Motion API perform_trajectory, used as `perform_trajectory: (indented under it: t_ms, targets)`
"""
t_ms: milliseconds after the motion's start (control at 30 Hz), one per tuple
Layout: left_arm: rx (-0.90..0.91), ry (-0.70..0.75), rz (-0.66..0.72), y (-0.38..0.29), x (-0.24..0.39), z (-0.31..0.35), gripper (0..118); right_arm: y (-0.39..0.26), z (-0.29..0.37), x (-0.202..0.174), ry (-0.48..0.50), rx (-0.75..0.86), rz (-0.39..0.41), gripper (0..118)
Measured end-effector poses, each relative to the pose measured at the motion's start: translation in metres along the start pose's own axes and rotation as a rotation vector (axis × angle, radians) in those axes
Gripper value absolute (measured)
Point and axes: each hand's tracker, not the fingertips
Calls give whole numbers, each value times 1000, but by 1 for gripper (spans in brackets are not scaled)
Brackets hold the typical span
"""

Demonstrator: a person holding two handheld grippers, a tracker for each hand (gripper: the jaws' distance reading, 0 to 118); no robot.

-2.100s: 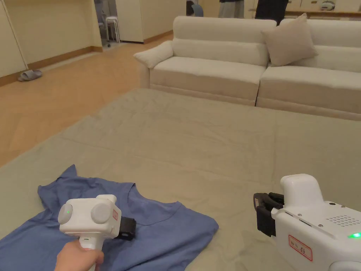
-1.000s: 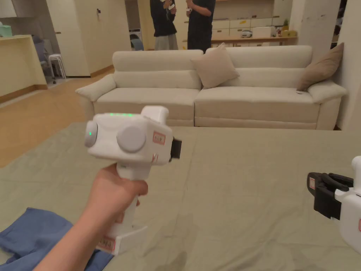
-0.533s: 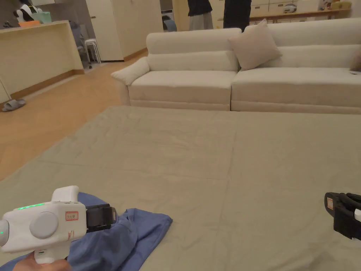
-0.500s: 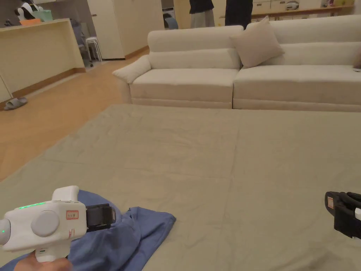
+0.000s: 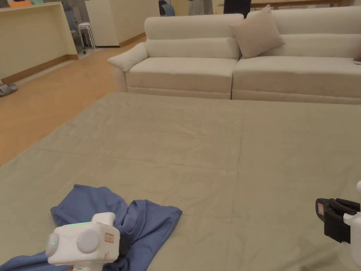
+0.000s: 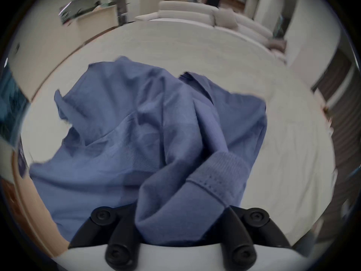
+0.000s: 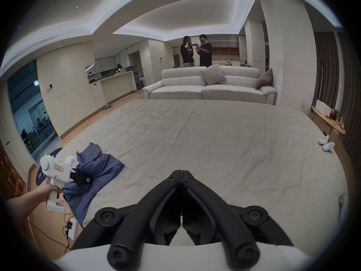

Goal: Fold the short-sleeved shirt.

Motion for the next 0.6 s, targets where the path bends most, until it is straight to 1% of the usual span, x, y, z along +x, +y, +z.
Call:
perform_trajectory:
  t_ms: [67,133,167,233,267,367,400,467,500,600]
  targets:
    - [67,-74,113,4,-11,16,3,0,3,3,-7,-4,-6,0]
    - [153,-131,152,12,-13,44,3,-1,4,7,-2,-1,-18,0]
    - [188,-136,148,17,-10,57,3,-1,5,8,0,2,-23,0]
    - [253,-65,93,32,4,88,3,-1,8,12,-1,11,-31,0]
    - [292,-72,79,40,13,100,3,0,9,14,0,13,-38,0]
    - [353,-187,87,69,48,137,3,3,22,28,14,37,-92,0]
    - [392,-183,42,76,76,152,3,4,28,35,9,43,-101,0]
    - [436,-168,-93,91,125,172,3,6,43,49,-10,71,-112,0]
    - [441,-182,-155,97,155,180,3,7,54,59,-21,82,-111,0]
    - [463,-309,-259,104,236,185,3,12,90,89,-88,132,-119,0]
